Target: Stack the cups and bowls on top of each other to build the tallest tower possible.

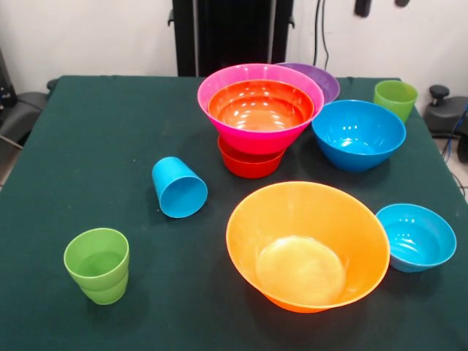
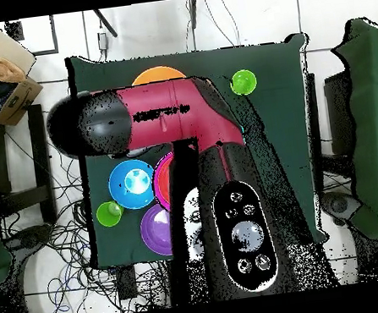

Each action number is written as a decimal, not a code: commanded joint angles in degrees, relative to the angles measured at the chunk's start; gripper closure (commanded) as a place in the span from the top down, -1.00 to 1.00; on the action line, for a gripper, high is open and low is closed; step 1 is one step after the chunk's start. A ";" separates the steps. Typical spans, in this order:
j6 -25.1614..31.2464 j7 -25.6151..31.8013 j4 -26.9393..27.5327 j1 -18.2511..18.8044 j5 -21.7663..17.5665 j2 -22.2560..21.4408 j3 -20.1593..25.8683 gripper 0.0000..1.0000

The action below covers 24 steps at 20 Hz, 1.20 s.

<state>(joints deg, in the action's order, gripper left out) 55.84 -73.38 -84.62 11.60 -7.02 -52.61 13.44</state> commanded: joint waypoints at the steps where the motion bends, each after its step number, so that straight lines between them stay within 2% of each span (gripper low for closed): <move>1: -0.88 -4.27 -3.20 1.29 -5.11 6.96 -1.26 1.00; 3: -4.90 -4.97 -5.39 1.14 -5.95 6.72 -1.58 1.00; 9: -11.54 -3.94 -10.08 3.16 -5.31 6.16 -0.40 1.00; 15: -14.36 -4.58 -12.51 2.44 -5.30 4.99 -0.42 1.00; 24: -16.69 -7.42 -13.90 -1.23 -5.76 3.68 -2.47 1.00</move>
<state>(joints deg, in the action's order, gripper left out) 41.89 -73.38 -92.67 12.65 -9.15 -49.49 10.97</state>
